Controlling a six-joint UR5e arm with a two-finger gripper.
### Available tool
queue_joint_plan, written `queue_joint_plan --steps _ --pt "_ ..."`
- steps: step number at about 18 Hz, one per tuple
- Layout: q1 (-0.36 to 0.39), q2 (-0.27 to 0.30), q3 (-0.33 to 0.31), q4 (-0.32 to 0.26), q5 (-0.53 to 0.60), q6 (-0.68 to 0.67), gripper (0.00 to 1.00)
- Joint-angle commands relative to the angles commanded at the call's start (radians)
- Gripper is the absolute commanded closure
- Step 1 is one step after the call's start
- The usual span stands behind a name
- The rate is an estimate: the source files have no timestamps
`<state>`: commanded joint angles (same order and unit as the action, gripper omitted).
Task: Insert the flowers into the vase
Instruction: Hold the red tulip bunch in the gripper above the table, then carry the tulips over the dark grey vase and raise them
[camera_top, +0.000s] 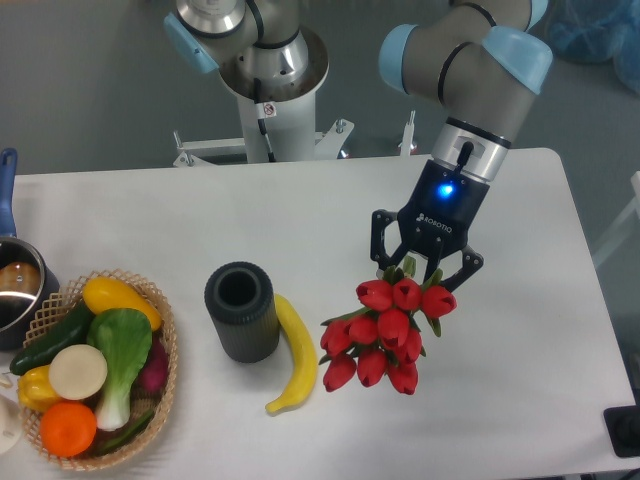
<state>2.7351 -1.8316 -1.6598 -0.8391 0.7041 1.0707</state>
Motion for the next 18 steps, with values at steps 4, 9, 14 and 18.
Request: queue_joint_plan --steps 4,9,14,18 --pt "-0.008 -0.006 0.005 0.002 -0.006 0.0 0.55" --pt "-0.014 -0.011 -0.006 0.005 -0.198 0.003 0.55" --pt "-0.029 -0.009 -0.014 0.008 -0.296 0.026 0.55" --pt "-0.032 -0.005 -0.015 0.008 -0.438 0.061 0.55"
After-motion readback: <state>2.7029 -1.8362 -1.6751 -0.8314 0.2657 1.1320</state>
